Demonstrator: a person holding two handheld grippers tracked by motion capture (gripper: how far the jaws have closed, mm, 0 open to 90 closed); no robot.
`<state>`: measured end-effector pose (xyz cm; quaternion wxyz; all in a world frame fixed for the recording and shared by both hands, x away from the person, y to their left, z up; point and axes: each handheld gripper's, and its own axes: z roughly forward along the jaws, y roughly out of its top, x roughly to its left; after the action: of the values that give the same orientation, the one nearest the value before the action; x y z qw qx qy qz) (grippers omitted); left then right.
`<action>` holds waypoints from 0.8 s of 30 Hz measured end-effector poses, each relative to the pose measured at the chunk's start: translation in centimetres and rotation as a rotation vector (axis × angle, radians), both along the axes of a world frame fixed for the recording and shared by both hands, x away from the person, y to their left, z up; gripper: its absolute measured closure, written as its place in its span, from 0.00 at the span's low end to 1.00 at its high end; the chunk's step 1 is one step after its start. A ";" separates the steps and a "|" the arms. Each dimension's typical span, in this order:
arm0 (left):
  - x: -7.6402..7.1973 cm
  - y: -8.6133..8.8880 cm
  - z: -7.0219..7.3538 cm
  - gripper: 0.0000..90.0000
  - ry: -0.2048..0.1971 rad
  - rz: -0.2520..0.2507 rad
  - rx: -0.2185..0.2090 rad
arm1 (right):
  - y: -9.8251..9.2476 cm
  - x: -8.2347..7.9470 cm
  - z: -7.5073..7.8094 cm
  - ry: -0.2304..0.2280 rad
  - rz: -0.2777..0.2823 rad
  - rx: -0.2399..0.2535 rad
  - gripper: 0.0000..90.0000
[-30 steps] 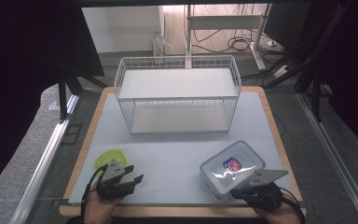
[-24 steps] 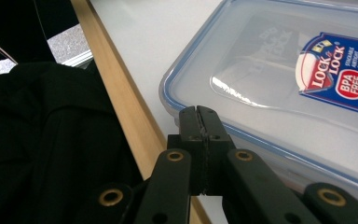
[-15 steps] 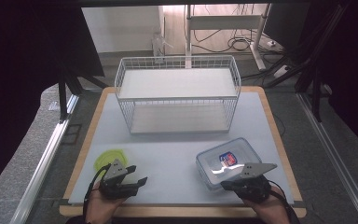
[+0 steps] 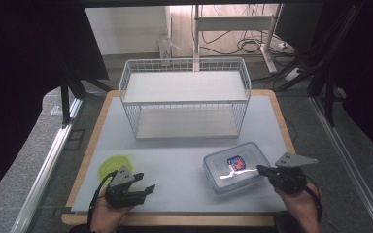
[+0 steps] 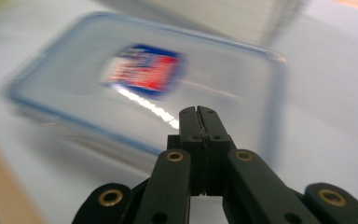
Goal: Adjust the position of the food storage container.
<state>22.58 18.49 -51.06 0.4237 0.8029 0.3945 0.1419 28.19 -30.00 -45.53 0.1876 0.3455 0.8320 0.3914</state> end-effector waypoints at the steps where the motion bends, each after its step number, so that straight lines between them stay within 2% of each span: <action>1: 0.0 0.0 0.0 0.43 0.002 0.000 -0.003 | -0.7 0.3 0.0 -0.010 -0.034 -0.006 1.00; 2: 0.0 0.0 0.0 0.44 0.004 0.000 -0.005 | -1.9 0.9 -0.4 -0.013 -0.102 -0.039 1.00; 4: 0.1 -0.1 -0.1 0.45 0.007 -0.001 -0.005 | -2.2 1.1 -0.5 -0.014 -0.109 -0.029 1.00; 6: 0.0 -0.2 -0.1 0.47 0.006 -0.006 0.006 | -2.8 1.5 -0.7 0.008 -0.121 0.028 1.00; 8: 0.0 -0.3 -0.1 0.49 0.006 -0.013 0.012 | -2.7 1.5 -0.7 0.005 -0.127 0.021 0.99; 9: 0.0 -0.3 -0.1 0.49 0.005 -0.015 0.015 | -2.7 1.5 -0.6 0.003 -0.133 0.015 1.00; 10: -0.1 -0.4 -0.1 0.50 0.003 -0.016 0.016 | -2.7 1.5 -0.6 -0.010 -0.153 -0.008 1.00; 11: -0.1 -0.4 -0.1 0.50 0.003 -0.018 0.017 | -2.7 1.5 -0.6 -0.016 -0.182 -0.052 1.00; 12: -0.1 -0.4 0.0 0.50 0.002 -0.020 0.015 | -3.0 1.6 -0.8 -0.010 -0.192 -0.061 1.00; 14: 0.0 -0.4 -0.1 0.50 0.002 -0.021 0.017 | -3.5 1.9 -1.2 0.033 -0.186 -0.024 1.00; 16: -0.1 -0.5 -0.1 0.50 0.000 -0.025 0.032 | -3.4 2.1 -1.8 0.064 -0.174 -0.035 1.00; 18: -0.1 -0.5 -0.2 0.50 0.000 -0.030 0.041 | -3.1 2.1 -1.9 0.056 -0.187 -0.056 1.00; 24: 0.0 -0.7 -0.2 0.51 0.004 -0.040 0.055 | -2.8 1.8 -1.9 0.067 -0.183 -0.041 1.00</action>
<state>22.54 17.75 -51.28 0.4036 0.8222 0.3751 0.1426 29.99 -32.75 -47.41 0.2016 0.4291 0.8106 0.3437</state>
